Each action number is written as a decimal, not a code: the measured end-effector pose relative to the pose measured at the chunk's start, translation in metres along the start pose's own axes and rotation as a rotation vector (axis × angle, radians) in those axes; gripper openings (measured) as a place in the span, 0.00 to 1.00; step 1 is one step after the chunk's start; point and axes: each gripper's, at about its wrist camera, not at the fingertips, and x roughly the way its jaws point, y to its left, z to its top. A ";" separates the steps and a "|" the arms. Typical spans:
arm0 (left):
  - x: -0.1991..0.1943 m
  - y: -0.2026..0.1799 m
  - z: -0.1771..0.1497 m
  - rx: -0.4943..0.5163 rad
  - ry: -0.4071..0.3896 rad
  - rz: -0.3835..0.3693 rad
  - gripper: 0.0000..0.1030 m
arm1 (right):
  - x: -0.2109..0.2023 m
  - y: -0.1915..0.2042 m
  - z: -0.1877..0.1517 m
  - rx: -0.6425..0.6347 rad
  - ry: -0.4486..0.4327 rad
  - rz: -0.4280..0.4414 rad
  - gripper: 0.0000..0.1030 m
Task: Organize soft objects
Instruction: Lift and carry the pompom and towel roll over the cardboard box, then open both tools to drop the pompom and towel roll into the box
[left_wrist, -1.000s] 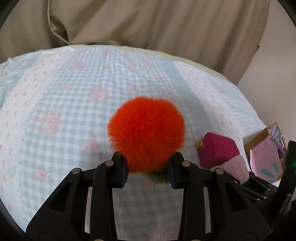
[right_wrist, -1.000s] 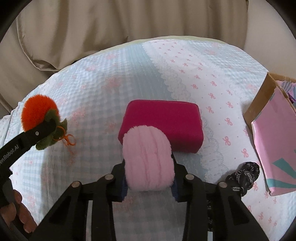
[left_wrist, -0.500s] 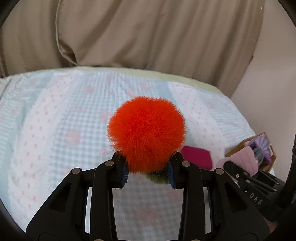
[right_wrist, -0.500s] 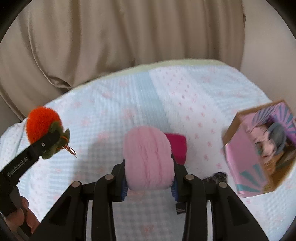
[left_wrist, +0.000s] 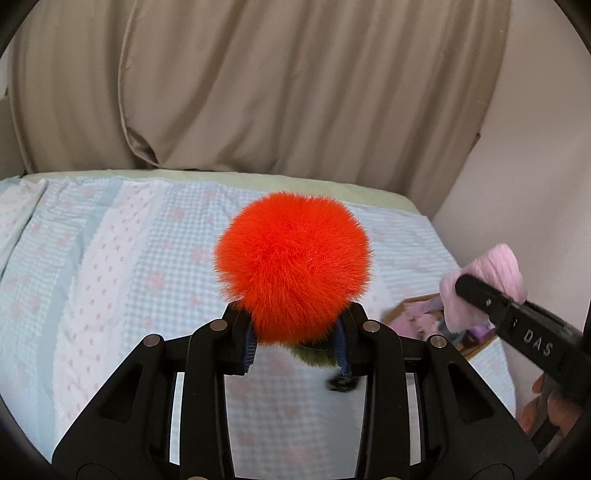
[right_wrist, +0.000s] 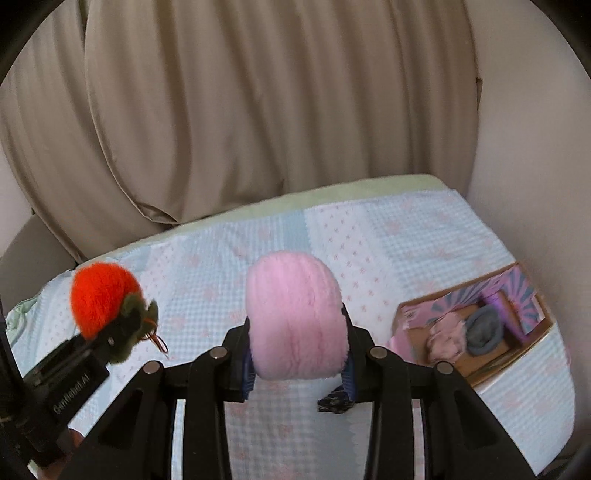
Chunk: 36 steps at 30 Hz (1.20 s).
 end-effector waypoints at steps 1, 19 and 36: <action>-0.009 -0.011 0.001 -0.002 -0.001 -0.001 0.29 | -0.008 -0.006 0.004 -0.005 -0.002 0.002 0.32; -0.006 -0.250 -0.020 -0.005 0.073 -0.080 0.29 | -0.065 -0.230 0.039 0.002 0.081 -0.025 0.32; 0.153 -0.360 -0.075 0.058 0.350 -0.114 0.29 | 0.051 -0.348 0.019 0.036 0.298 -0.109 0.32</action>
